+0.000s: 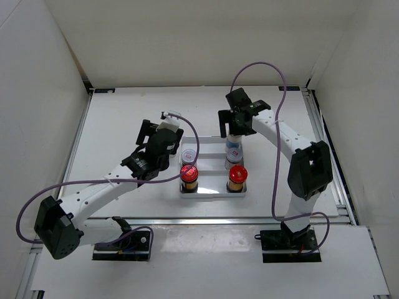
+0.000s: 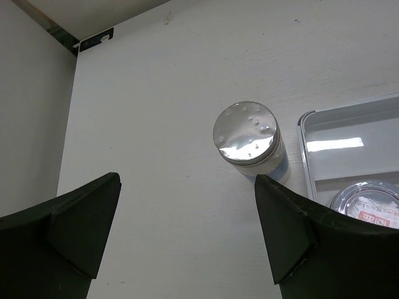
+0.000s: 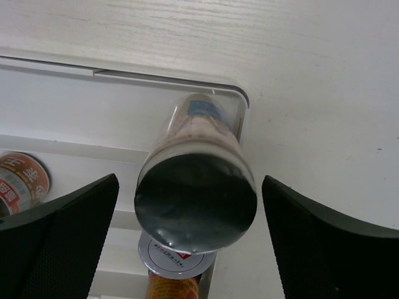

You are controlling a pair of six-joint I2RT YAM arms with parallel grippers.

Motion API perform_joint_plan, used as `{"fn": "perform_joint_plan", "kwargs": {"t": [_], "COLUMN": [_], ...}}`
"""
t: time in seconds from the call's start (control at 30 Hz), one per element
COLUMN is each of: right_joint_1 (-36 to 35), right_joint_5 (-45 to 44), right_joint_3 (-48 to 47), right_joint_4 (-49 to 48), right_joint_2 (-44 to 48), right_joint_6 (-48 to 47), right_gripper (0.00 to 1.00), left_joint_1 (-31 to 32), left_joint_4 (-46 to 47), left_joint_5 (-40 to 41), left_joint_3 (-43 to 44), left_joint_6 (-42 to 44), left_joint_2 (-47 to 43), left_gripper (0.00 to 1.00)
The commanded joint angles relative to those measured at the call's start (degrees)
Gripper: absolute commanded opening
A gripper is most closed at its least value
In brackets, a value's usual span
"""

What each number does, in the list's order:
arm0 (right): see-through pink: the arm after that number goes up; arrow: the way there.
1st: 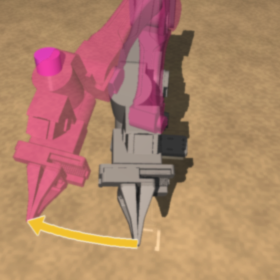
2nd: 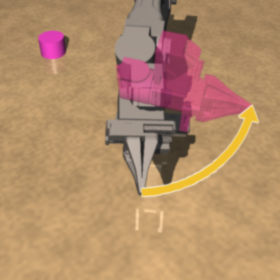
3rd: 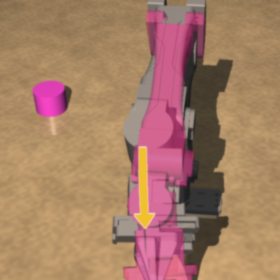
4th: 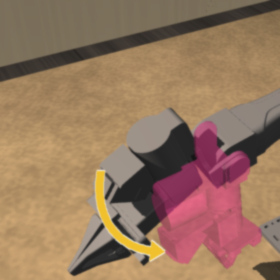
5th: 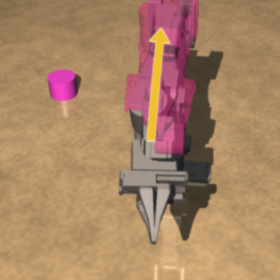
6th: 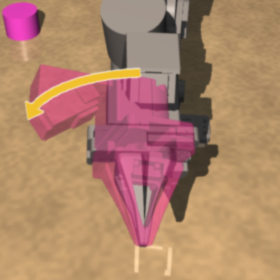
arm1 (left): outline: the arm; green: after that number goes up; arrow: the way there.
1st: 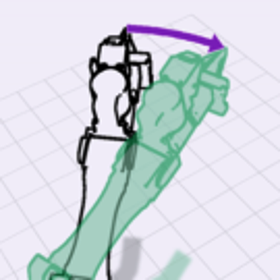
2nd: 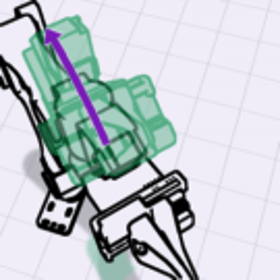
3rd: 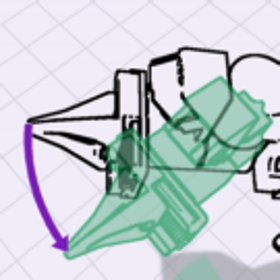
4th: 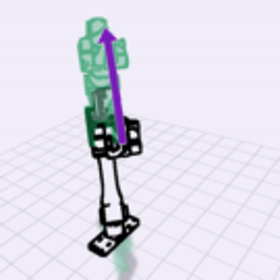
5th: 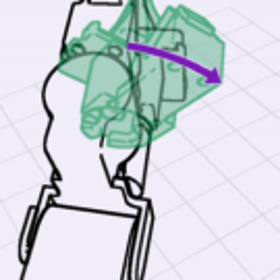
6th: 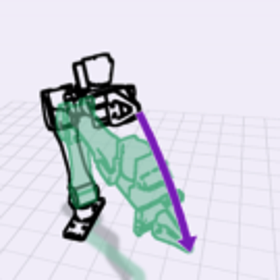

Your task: Organize the condiment bottles

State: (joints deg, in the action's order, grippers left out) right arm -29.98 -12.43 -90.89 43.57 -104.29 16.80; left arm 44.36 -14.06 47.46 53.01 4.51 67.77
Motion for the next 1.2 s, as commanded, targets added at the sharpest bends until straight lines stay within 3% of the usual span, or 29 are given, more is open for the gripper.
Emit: {"fn": "perform_joint_plan", "kwargs": {"t": [0.0,0.23,0.33,0.47,0.7,0.8,1.17], "right_joint_1": [0.09,0.09,0.09,0.09,0.09,0.09,0.09], "right_joint_5": [-2.07,-6.73,-8.05,-8.76,-9.02,-8.4,-7.8], "right_joint_3": [-0.6,-2.36,1.92,9.4,16.79,18.56,20.93], "right_joint_4": [-0.51,1.96,2.57,3.18,7.05,7.67,8.2], "right_joint_2": [3.3,15.86,23.04,30.8,43.09,46.79,50.5], "right_joint_6": [1.04,1.05,-0.35,-1.67,-1.68,-1.68,-2.91], "right_gripper": [1.0,1.0,1.0,1.0,1.0,1.0,1.0], "left_joint_1": [0.11,0.11,-1.02,-9.88,-15.79,-16.5,-17.02], "left_joint_4": [0.97,4.13,2.57,-7.54,-8.08,-8.61,-8.61], "left_joint_5": [0.97,-2.46,-4.82,-14.05,-24.42,-27.59,-27.6], "left_joint_3": [1.48,-1.42,0.85,10.25,14.05,15.1,14.57], "left_joint_6": [-1.08,-1.7,-6.16,-15.49,-17.52,-17.52,-17.52], "left_joint_2": [-0.09,-2.46,0.24,6.05,13.7,16.25,20.39], "left_gripper": [0.99,0.99,0.99,0.99,0.99,0.99,0.96]}}
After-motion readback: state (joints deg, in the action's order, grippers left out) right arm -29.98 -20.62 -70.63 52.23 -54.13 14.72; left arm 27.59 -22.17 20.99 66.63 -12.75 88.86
